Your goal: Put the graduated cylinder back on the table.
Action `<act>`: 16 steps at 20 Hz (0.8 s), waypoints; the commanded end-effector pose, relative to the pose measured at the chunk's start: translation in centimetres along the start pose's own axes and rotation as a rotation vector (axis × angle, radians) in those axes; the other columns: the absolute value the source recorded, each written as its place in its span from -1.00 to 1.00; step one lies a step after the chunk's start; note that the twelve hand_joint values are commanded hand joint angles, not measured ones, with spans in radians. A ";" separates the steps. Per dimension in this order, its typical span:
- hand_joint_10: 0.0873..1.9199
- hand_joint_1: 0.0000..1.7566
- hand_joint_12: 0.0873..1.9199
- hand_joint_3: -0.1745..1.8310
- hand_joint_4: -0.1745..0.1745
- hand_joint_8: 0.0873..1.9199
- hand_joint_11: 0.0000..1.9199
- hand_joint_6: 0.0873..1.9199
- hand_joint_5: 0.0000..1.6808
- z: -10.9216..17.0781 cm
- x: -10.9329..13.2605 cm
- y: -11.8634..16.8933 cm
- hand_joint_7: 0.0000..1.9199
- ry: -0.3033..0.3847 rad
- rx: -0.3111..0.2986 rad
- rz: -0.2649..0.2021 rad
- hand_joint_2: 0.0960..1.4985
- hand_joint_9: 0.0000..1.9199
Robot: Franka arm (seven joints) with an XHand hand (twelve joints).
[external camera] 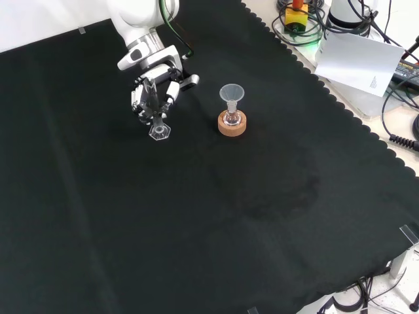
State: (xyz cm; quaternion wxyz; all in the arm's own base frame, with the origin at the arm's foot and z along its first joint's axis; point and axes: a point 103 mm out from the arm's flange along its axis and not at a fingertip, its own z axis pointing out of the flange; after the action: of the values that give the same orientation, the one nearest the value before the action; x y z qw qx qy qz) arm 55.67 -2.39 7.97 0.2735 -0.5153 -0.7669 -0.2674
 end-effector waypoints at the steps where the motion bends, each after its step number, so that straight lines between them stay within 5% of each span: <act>1: -1.00 0.10 0.09 -0.96 -0.39 -0.41 -0.17 -0.29 -0.17 -0.5 0.0 -0.3 -0.31 -0.002 0.013 0.030 0.48 0.16; 16: -1.00 -0.02 0.30 -1.00 -0.37 -0.38 -0.49 -0.56 -0.51 -5.7 2.6 -1.1 -0.57 -0.113 -0.007 0.065 0.33 -0.09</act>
State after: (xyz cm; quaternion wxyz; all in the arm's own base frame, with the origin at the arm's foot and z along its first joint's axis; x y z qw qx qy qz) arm 55.13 -3.87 11.32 0.2545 -0.5373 -0.7640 -0.2506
